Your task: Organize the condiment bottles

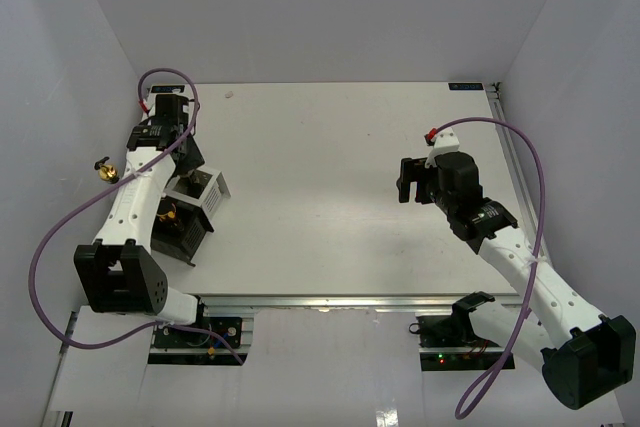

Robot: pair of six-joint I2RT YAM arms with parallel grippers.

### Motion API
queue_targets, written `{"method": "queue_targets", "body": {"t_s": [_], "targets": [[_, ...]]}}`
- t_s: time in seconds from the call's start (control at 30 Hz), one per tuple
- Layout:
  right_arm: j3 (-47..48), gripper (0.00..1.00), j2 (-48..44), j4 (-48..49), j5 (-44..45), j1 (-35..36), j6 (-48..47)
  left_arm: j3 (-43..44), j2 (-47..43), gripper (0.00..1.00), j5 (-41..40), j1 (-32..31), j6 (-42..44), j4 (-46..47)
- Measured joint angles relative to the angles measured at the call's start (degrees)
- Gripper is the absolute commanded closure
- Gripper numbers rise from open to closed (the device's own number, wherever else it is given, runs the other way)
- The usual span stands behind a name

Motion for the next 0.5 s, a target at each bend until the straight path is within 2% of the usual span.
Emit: {"method": "queue_targets", "body": {"t_s": [0.13, 0.2, 0.33, 0.43, 0.5], "targets": [[0.00, 0.13, 0.00, 0.01, -0.02, 0.00, 0.00, -0.42, 0.00, 0.96, 0.10, 0.02, 0.07, 0.62], [0.00, 0.13, 0.00, 0.02, -0.02, 0.00, -0.02, -0.47, 0.00, 0.83, 0.17, 0.02, 0.21, 0.76], [0.00, 0.13, 0.00, 0.04, -0.04, 0.00, -0.01, -0.75, 0.05, 0.73, 0.51, 0.02, 0.65, 1.26], [0.00, 0.13, 0.00, 0.07, -0.04, 0.00, -0.02, -1.47, 0.16, 0.55, 0.70, 0.04, 0.82, 1.98], [0.00, 0.13, 0.02, 0.08, -0.04, 0.00, -0.02, -2.30, 0.17, 0.48, 0.83, 0.07, 0.92, 2.72]]}}
